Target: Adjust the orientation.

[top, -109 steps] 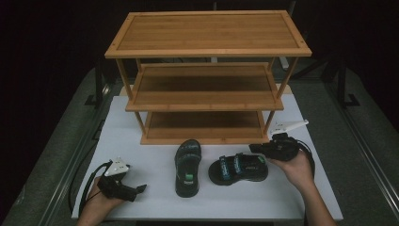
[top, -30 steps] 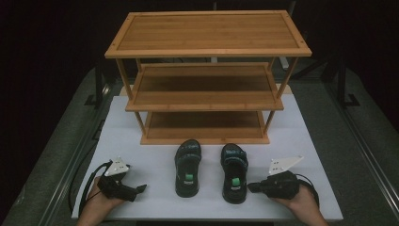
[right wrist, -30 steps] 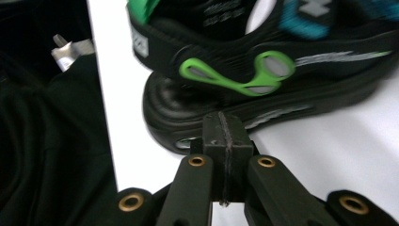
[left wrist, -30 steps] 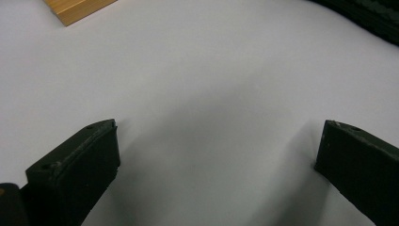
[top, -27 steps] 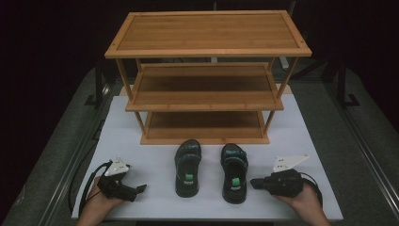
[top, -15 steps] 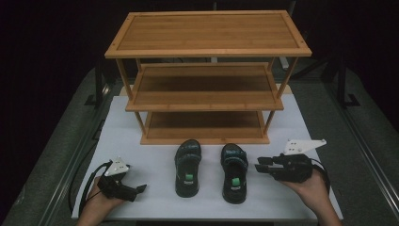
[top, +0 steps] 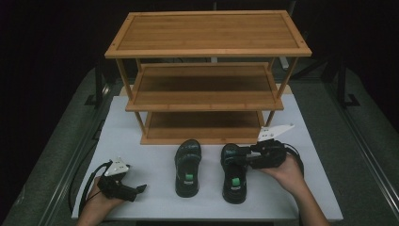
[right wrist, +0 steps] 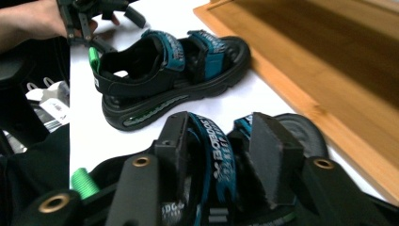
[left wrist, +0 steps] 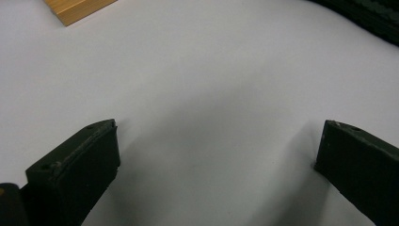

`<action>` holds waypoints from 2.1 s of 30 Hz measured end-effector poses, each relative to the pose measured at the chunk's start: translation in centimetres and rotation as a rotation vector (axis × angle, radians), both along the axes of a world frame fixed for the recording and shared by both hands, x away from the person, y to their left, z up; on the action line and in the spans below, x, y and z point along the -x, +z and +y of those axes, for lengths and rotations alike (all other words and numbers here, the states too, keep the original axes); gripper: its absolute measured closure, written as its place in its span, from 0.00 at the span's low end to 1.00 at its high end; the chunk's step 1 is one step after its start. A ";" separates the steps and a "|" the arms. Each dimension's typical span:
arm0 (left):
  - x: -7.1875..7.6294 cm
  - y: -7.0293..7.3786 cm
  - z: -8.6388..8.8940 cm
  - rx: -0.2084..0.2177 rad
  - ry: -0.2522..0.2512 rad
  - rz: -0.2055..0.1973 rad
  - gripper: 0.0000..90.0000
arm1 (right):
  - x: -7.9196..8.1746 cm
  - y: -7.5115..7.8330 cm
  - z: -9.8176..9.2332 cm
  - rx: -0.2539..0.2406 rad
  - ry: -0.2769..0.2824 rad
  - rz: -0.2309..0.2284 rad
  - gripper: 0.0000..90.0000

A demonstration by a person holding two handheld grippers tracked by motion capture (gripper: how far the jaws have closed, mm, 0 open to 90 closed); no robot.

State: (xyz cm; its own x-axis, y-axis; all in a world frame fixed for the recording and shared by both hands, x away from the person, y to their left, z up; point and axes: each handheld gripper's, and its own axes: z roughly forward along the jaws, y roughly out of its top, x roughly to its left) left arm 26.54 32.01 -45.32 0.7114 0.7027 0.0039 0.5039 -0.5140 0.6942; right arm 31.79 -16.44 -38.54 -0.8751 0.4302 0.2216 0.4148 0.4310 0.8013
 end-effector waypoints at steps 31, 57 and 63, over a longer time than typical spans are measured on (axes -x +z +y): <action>0.0 0.0 0.0 0.002 0.003 -0.001 0.00 | -1.7 0.0 3.7 0.035 0.114 0.024 0.74; 0.0 0.0 0.0 0.000 0.002 -0.002 0.00 | -4.0 -1.1 7.5 0.011 0.141 0.036 0.64; 0.0 0.5 0.0 0.037 -0.017 0.011 0.04 | -2.9 -0.1 6.8 0.023 0.088 -0.006 0.52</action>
State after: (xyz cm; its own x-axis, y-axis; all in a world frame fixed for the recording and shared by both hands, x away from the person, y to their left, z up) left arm 26.59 31.98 -44.80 0.7231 0.6901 -0.0296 0.5028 -0.4966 0.7076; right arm 34.64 -9.67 -38.62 -0.9109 0.3569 0.2070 0.3699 0.4840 0.7930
